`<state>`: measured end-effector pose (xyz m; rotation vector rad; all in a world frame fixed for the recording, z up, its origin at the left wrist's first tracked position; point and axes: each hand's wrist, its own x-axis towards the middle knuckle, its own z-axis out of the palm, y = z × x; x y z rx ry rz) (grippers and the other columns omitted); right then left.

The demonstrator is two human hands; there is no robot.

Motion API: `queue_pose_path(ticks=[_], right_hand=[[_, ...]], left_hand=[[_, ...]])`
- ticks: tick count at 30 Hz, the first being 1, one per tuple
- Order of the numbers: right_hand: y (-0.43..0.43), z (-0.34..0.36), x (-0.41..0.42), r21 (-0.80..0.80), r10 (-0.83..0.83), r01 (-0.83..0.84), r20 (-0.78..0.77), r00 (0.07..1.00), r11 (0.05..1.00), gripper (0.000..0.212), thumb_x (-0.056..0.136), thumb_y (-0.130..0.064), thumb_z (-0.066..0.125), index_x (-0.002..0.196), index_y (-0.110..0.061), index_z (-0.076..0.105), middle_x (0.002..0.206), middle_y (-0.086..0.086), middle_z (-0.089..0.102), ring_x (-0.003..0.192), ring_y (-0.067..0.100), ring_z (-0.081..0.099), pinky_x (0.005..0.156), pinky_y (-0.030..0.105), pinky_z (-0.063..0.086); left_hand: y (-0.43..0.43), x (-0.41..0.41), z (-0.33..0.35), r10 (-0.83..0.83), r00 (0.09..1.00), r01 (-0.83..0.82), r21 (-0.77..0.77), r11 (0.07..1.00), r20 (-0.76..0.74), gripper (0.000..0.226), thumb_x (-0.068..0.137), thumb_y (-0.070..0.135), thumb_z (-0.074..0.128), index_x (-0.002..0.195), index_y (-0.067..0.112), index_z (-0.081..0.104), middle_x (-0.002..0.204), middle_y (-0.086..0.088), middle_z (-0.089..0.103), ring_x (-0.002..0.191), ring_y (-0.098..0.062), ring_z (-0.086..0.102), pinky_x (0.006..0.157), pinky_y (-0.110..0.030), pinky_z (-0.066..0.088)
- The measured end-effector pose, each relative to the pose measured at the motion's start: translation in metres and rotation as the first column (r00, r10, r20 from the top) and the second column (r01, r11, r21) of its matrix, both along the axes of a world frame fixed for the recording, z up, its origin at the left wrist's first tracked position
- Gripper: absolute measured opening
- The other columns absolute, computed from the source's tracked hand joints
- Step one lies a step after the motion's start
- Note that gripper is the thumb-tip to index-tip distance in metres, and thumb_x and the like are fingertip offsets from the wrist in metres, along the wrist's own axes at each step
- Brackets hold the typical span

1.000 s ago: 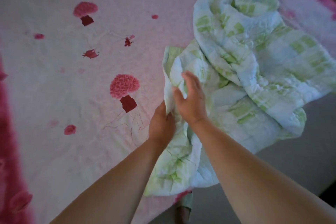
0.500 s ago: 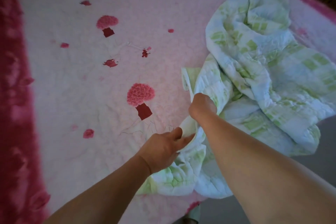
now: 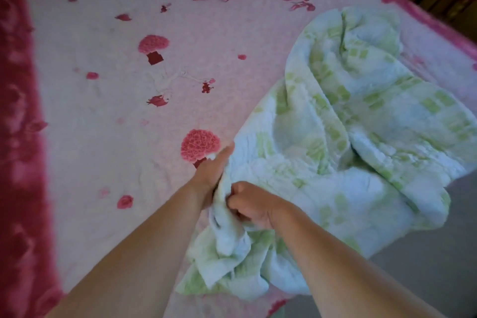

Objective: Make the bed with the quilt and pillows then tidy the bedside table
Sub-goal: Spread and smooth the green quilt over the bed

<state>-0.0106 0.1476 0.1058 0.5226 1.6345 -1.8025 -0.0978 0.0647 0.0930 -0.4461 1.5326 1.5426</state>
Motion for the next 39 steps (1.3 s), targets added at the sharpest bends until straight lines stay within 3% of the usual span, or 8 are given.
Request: queue_pose_path(ticks=[4,11,17,22,26,31,35,39], right_hand=[[0.018,-0.010,-0.001,0.452,0.368,-0.384,0.129,0.921,0.805,0.012,0.084,-0.005,0.051,0.083,-0.010,0.063,0.083,0.009,0.062,0.086,0.026,0.064,0.070,0.031,0.051],[0.052,0.019,-0.039,0.628,-0.240,0.491,-0.445,0.863,0.603,0.074,0.090,-0.046,0.056,0.151,-0.021,0.022,0.158,0.004,0.011,0.144,0.023,0.021,0.114,0.040,0.028],[0.060,0.018,-0.056,0.919,0.067,0.100,-0.135,0.989,0.380,0.103,0.075,-0.053,0.069,0.151,-0.024,0.007,0.155,0.004,0.013,0.139,0.027,0.021,0.107,0.041,0.032],[0.069,0.006,-0.040,0.923,0.354,-0.379,0.379,0.855,-0.073,0.037,0.093,-0.016,0.049,0.130,-0.014,0.051,0.129,0.004,0.057,0.122,0.024,0.050,0.092,0.032,0.038],[0.080,0.002,-0.032,0.925,-0.066,-0.025,0.054,0.996,0.378,0.034,0.094,-0.012,0.048,0.127,-0.009,0.055,0.123,0.010,0.061,0.113,0.028,0.057,0.078,0.029,0.040],[0.075,0.004,-0.037,0.224,-0.786,0.827,-0.259,0.561,0.517,0.036,0.079,-0.006,0.054,0.109,-0.018,0.068,0.106,0.007,0.068,0.103,0.029,0.063,0.083,0.033,0.053],[0.055,0.012,-0.030,-0.084,-0.631,0.631,-0.237,0.739,0.771,0.036,0.079,0.007,0.055,0.100,-0.017,0.071,0.100,0.009,0.073,0.099,0.026,0.068,0.090,0.042,0.054],[0.044,0.013,-0.013,0.199,-0.053,0.127,-0.340,0.939,0.972,0.032,0.081,0.007,0.057,0.087,-0.022,0.068,0.085,-0.003,0.066,0.083,0.012,0.060,0.076,0.025,0.048]], left_hand=[[0.002,-0.004,-0.004,-0.113,0.915,0.008,-0.264,0.964,-0.386,0.017,0.085,0.000,0.060,0.096,0.013,0.065,0.086,-0.008,0.067,0.072,-0.023,0.060,0.058,-0.023,0.051],[0.004,0.017,-0.018,-0.395,0.413,0.041,-0.417,0.908,-0.820,0.034,0.094,0.003,0.044,0.116,0.015,0.066,0.093,0.010,0.061,0.087,-0.016,0.060,0.071,-0.016,0.041],[-0.001,0.049,-0.010,-0.557,-0.463,0.198,-0.693,0.693,-0.689,0.041,0.082,0.007,0.048,0.118,0.016,0.064,0.101,-0.004,0.065,0.056,-0.017,0.052,0.044,-0.029,0.045],[-0.010,0.079,-0.008,-0.440,-0.639,0.273,-0.721,0.637,-0.631,0.023,0.084,0.007,0.053,0.103,0.014,0.064,0.088,0.000,0.056,0.057,-0.015,0.046,0.048,-0.026,0.040],[-0.015,0.081,-0.014,-0.640,-0.408,0.435,-0.754,0.491,-0.652,0.034,0.084,0.011,0.059,0.117,0.021,0.058,0.096,0.003,0.058,0.070,-0.016,0.057,0.061,-0.029,0.051],[-0.007,0.051,0.017,-0.550,0.768,0.540,-0.130,0.832,-0.328,0.048,0.075,0.064,0.059,0.112,0.034,0.063,0.124,0.006,0.061,0.113,-0.013,0.058,0.100,-0.036,0.047],[0.007,0.015,0.029,-0.278,0.941,0.278,-0.029,0.960,-0.194,0.102,0.052,0.091,0.039,0.131,0.029,0.054,0.134,0.008,0.055,0.125,-0.013,0.049,0.113,-0.039,0.027],[0.011,-0.003,0.029,-0.121,0.969,0.104,-0.087,0.991,-0.214,0.059,0.060,0.055,0.078,0.102,0.014,0.072,0.106,-0.007,0.073,0.094,-0.021,0.069,0.090,-0.040,0.053]])
